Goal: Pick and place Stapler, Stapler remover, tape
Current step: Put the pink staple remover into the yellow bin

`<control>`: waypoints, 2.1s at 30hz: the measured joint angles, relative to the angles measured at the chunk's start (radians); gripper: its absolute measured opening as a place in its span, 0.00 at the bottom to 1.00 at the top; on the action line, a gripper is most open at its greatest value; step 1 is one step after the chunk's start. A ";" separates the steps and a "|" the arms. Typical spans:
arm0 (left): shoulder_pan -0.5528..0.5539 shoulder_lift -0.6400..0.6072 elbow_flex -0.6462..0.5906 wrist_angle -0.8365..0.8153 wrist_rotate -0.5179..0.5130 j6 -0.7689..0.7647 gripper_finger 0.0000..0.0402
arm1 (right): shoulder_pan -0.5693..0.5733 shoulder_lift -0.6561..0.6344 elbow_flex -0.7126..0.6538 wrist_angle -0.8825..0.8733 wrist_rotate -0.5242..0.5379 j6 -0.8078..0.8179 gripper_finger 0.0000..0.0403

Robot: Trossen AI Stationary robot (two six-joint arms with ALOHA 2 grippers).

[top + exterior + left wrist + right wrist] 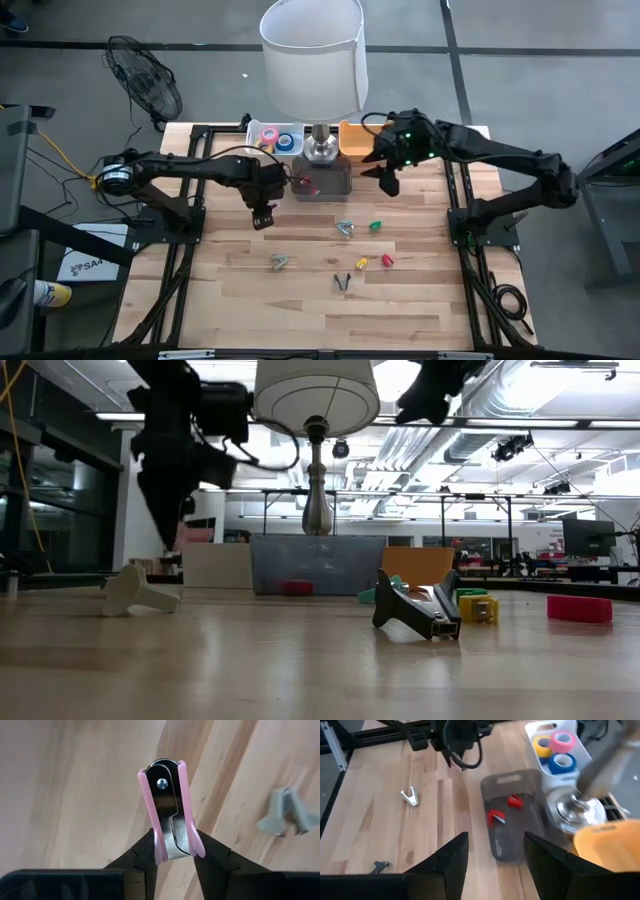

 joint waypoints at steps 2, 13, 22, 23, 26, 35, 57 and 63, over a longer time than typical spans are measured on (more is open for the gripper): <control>0.000 -0.013 0.018 0.000 0.002 0.002 0.25 | 0.023 0.025 0.000 0.037 0.001 0.000 0.45; 0.000 -0.028 0.135 0.046 0.007 0.099 0.25 | 0.155 0.198 0.000 0.296 0.001 -0.038 0.45; -0.001 -0.028 0.193 0.077 0.001 0.142 0.25 | 0.204 0.345 0.000 0.541 0.008 -0.041 0.45; -0.001 -0.028 0.195 0.081 0.001 0.147 0.25 | 0.206 0.362 0.000 0.569 0.008 -0.039 0.45; 0.000 -0.028 0.197 0.099 0.001 0.155 0.25 | 0.206 0.409 0.000 0.645 0.011 -0.037 0.45; 0.000 -0.027 0.197 0.097 0.009 0.179 0.25 | 0.204 0.469 0.000 0.721 0.076 -0.070 0.45; 0.002 -0.027 0.197 0.112 0.026 0.286 0.25 | 0.165 0.529 0.000 0.778 0.024 -0.086 0.45; 0.002 -0.027 0.197 0.144 0.026 0.288 0.25 | 0.165 0.529 0.000 0.785 0.017 -0.087 0.45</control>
